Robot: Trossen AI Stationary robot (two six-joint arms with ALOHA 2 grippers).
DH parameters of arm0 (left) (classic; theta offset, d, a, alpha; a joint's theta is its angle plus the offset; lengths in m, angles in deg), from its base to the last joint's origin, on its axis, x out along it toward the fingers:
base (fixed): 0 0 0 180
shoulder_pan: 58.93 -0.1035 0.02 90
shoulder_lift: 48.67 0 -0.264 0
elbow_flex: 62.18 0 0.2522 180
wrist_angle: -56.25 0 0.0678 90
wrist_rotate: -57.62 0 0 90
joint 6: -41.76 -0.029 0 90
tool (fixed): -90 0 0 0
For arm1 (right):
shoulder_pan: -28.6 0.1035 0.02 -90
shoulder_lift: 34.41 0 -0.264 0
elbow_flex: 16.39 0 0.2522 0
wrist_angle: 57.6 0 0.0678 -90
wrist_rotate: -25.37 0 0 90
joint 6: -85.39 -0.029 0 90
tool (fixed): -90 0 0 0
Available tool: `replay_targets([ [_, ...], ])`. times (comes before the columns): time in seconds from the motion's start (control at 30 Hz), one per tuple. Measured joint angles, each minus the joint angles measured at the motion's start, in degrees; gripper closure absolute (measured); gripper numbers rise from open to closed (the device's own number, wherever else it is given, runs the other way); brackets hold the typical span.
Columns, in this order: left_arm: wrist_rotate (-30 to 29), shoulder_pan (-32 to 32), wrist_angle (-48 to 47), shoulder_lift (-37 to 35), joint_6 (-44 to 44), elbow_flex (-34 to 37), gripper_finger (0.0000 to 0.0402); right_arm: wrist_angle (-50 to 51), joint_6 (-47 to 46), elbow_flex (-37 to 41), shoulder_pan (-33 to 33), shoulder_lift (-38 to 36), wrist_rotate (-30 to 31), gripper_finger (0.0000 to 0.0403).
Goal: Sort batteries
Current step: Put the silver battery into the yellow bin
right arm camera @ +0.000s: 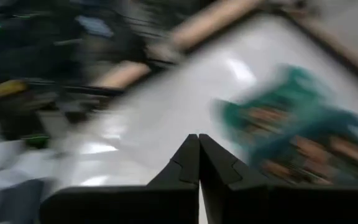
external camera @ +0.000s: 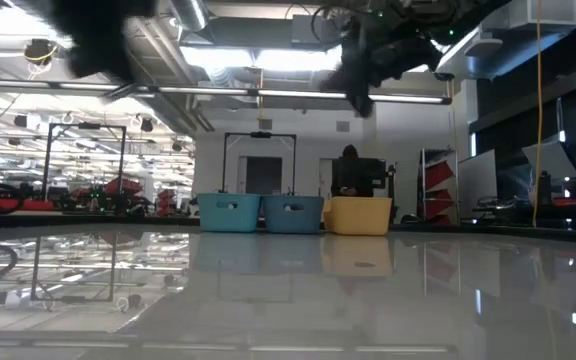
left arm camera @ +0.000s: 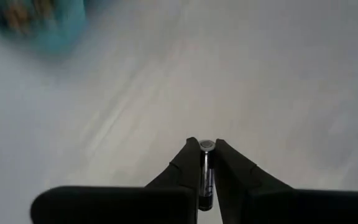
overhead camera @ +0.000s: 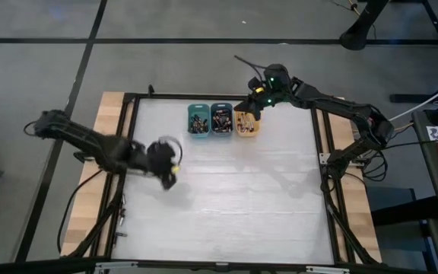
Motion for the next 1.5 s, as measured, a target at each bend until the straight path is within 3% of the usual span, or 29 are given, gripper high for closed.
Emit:
replay_targets([
  [0.07, -0.7, -4.7, 7.0, -3.1, -3.4, 0.0, 0.0383, -7.6, -4.1, 1.4, 0.0, 0.0, -9.1, 0.0403],
  [0.13, -0.7, -9.2, 15.5, -5.9, -7.2, 0.0, 0.0385, -13.1, -7.5, 2.6, 1.7, -0.1, -12.3, 0.0403],
  [0.27, -0.2, -15.6, 31.6, -9.5, -15.6, 0.0, 0.0385, -19.6, -10.4, 4.3, 6.5, 0.0, -8.2, 0.0395],
  [0.4, -0.1, -19.9, 40.9, -10.4, -18.6, -0.1, 0.0382, -26.0, -11.2, 4.5, 10.9, 0.0, -5.9, 0.0363],
  [0.53, 0.5, -22.0, 47.5, -8.6, -19.7, -0.1, 0.0385, -33.5, -14.8, 4.1, 13.9, 0.0, -5.6, 0.0304],
  [0.67, 3.7, -23.0, 54.1, -4.7, -19.7, -0.1, 0.0383, -33.8, -14.9, 2.9, 14.8, 0.0, -4.6, 0.0232],
  [0.8, 5.4, -23.6, 58.3, -1.1, -19.7, 0.0, 0.0378, -32.7, -16.1, 2.9, 14.6, 0.0, -4.7, 0.0172],
  [0.97, 6.1, -24.8, 62.9, 0.6, -19.4, 0.0, 0.0384, -29.7, -17.3, 2.8, 15.0, 0.0, -6.7, 0.0133],
  [1.5, 8.7, -25.8, 62.6, 0.9, -17.4, 0.3, 0.0383, -33.3, -16.8, 2.8, 16.6, -0.1, -2.5, 0.0127],
])
